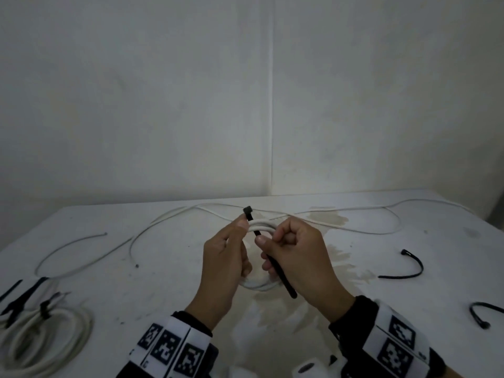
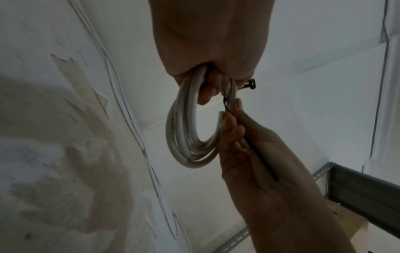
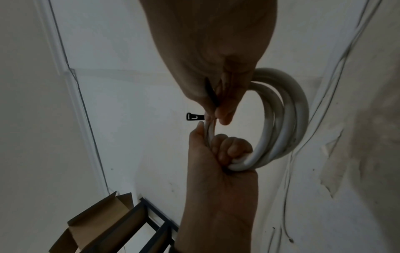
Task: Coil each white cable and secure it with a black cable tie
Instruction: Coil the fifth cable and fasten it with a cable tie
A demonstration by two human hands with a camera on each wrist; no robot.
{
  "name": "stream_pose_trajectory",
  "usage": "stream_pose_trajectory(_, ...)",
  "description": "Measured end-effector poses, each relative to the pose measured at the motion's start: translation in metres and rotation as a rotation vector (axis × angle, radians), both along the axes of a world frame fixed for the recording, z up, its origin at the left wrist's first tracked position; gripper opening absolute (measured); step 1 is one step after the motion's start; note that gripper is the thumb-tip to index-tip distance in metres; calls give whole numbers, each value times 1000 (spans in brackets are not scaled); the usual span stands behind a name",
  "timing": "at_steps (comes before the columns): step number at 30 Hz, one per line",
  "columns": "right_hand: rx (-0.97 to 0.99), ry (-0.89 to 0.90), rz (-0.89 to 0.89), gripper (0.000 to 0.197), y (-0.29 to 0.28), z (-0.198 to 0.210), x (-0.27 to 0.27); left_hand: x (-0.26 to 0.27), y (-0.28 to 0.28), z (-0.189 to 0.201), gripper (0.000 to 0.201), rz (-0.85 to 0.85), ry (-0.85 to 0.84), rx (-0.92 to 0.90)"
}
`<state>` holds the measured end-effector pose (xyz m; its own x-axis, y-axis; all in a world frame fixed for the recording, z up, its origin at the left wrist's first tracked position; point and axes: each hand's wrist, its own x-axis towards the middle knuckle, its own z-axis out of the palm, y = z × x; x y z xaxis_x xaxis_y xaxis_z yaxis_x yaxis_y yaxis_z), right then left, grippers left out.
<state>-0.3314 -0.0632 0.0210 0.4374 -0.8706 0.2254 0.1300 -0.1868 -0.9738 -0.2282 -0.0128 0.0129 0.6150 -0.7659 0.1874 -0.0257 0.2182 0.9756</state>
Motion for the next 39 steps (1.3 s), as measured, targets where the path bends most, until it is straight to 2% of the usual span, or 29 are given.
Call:
stream_pose_trajectory(3, -29, 20, 35, 22, 2, 0, -3, 2, 1, 1, 25, -13, -11, -10)
stream_pose_trajectory(6, -83, 80, 160, 12, 2, 1, -9, 6, 2, 1, 24, -2, 16, -14)
stream_pose_trajectory(8, -167, 141, 258, 26, 1, -1, -12, 9, 2, 1, 24, -3, 61, -18)
stream_pose_trajectory(10, -279, 158, 309, 29, 1, -1, -14, 10, 2, 3, 24, -14, 109, -28)
stream_pose_trajectory(13, -452, 130, 305, 18, 2, 1, -14, 9, 3, 5, 27, -32, 136, -43)
stream_pose_trajectory(15, -496, 85, 273, 12, 1, 2, -12, 8, 4, 5, 28, -53, 152, -46)
stream_pose_trajectory(19, -462, 14, 241, 13, 0, 2, -10, 9, 4, 5, 25, -72, 170, -50)
stream_pose_trajectory(23, -367, -23, 242, 8, 5, 5, -11, 8, 6, 4, 32, -86, 177, -50)
stream_pose_trajectory(27, -362, 107, 221, 21, 2, 7, -8, 3, 7, 5, 42, -105, 179, -37)
stream_pose_trajectory(30, -377, 183, 186, 19, 3, 9, -7, 2, 7, 5, 42, -123, 192, -26)
stream_pose_trajectory(32, -370, 189, 156, 17, 4, 11, -6, 2, 8, 5, 40, -130, 196, -21)
stream_pose_trajectory(36, -337, 211, 140, 13, 3, 12, -6, 3, 8, 6, 50, -129, 188, -11)
stream_pose_trajectory(39, -313, 220, 144, 13, 4, 13, -5, 3, 7, 5, 46, -100, 190, -4)
